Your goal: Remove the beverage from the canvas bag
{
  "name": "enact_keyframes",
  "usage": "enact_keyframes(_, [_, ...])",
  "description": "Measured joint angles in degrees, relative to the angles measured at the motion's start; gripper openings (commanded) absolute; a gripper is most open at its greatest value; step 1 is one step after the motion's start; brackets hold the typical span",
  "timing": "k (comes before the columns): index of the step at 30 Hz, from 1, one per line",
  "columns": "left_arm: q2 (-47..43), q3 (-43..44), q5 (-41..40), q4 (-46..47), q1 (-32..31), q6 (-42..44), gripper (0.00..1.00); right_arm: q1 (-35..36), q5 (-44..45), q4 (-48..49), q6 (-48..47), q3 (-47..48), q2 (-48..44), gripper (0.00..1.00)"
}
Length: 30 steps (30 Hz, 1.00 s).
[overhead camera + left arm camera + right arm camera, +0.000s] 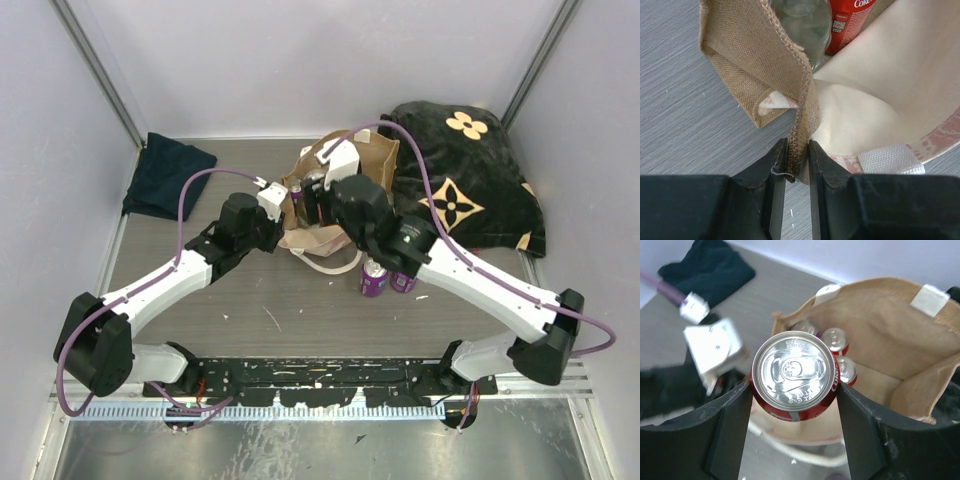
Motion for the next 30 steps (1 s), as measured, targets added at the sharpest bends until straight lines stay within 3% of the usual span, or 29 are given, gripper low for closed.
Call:
enact_keyframes(7, [0.0, 0.0, -0.02, -0.02, 0.0, 0.0, 0.3, 5.88, -0.59, -6.16, 2.27, -8.94, -8.31, 0.01])
enact_keyframes(14, [0.0, 0.0, 0.0, -0.04, 0.0, -0.2, 0.3, 8.72, -1.86, -11.32, 8.52, -17.42, -10.4, 0.01])
enact_keyframes(30, [0.0, 0.0, -0.02, -0.07, 0.0, -0.2, 0.3, 9.4, -5.31, -6.51, 12.44, -31.85, -8.79, 0.01])
